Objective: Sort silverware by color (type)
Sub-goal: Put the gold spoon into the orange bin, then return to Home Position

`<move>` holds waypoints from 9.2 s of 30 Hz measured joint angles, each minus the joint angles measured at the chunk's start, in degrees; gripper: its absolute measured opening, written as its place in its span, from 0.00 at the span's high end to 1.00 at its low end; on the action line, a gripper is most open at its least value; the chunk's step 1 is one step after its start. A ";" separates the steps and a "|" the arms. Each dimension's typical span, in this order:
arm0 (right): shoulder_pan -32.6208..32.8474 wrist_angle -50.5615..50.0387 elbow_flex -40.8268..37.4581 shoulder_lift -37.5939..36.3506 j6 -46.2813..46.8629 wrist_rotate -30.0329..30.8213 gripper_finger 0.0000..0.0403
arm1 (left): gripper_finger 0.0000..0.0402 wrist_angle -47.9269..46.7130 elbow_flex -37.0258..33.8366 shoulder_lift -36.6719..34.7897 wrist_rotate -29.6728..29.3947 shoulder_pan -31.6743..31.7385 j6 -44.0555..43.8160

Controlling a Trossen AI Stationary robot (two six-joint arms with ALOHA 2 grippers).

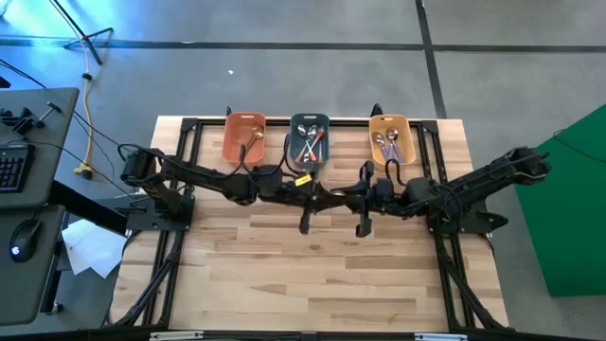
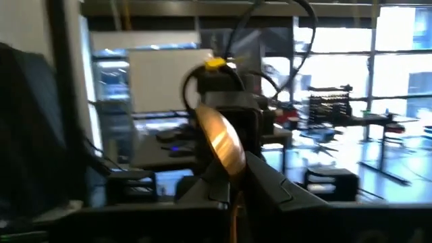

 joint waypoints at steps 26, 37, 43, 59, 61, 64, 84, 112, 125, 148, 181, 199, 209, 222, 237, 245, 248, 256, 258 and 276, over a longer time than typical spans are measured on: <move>-5.45 -10.79 0.02 0.02 -2.01 11.52 0.89 | 0.99 -73.36 -0.01 -24.07 -19.20 27.25 -9.68; -5.72 -11.73 0.02 0.02 -1.86 10.97 0.98 | 0.99 -70.35 -0.04 -13.73 -9.67 49.00 -7.69; -5.72 -12.63 0.02 0.02 -2.08 10.92 1.00 | 0.99 -70.63 -0.07 -6.75 -9.73 50.30 -7.23; -5.72 -12.63 0.00 0.02 -2.73 10.88 1.00 | 0.98 -73.04 -0.07 -1.31 -10.77 51.40 -9.73; -5.72 -12.63 0.02 0.02 -2.72 10.88 1.00 | 0.98 -73.78 -0.07 -1.31 -10.79 51.44 -9.74; -5.72 -12.63 0.02 0.02 -2.71 10.88 1.00 | 0.98 -75.51 -0.13 -1.31 -11.04 51.46 -9.77; -5.74 -12.59 0.02 0.02 -2.89 10.88 1.00 | 0.97 -70.85 -5.98 -1.31 -9.67 51.46 -10.14; -12.36 -37.96 0.00 -4.87 -12.04 -4.15 1.00 | 0.92 -67.63 -6.00 -16.35 -21.04 36.80 -2.38; -24.94 -23.21 -19.00 -16.46 -11.74 -20.38 1.00 | 0.97 -31.71 -27.73 -31.51 -19.88 22.82 3.54; -26.75 -28.41 -37.62 -50.17 -8.42 -20.52 1.00 | 0.98 -9.20 -58.07 -62.79 -8.58 6.83 5.49; -28.81 -41.80 -39.87 -69.63 -3.59 -13.22 1.00 | 0.98 -37.11 -61.80 -96.45 -13.84 -0.13 3.78; -28.91 -42.20 -39.91 -69.37 -0.22 -13.38 1.00 | 0.98 -36.28 -61.80 -94.44 -18.98 1.50 7.23; -28.91 -42.20 -39.91 -69.37 -0.32 -13.38 1.00 | 0.98 -36.28 -61.80 -94.44 -18.98 1.50 6.40; -28.91 -42.20 -39.93 -69.37 -0.31 -13.36 1.00 | 0.98 -36.26 -61.80 -94.44 -18.98 1.50 6.40; -28.91 -42.20 -39.95 -69.37 -0.31 -13.35 1.00 | 0.98 -36.26 -61.80 -94.44 -18.98 1.50 6.39; -28.91 -42.20 -39.95 -69.37 -0.31 -13.34 1.00 | 0.98 -36.26 -61.80 -94.44 -18.98 1.50 6.38; -28.89 -42.20 -39.95 -69.37 -0.31 -13.34 1.00 | 0.98 -36.26 -61.80 -94.44 -18.98 1.50 6.38; -28.91 -42.20 -39.95 -69.37 -0.31 -13.34 1.00 | 0.98 -36.26 -61.80 -94.44 -18.98 1.50 6.38; -28.91 -42.20 -39.95 -69.37 -0.31 -13.34 1.00 | 0.98 -36.26 -61.80 -94.44 -18.98 1.48 6.38; -28.91 -42.20 -39.95 -69.37 -0.31 -13.34 1.00 | 0.98 -36.26 -61.80 -94.44 -18.98 1.49 6.39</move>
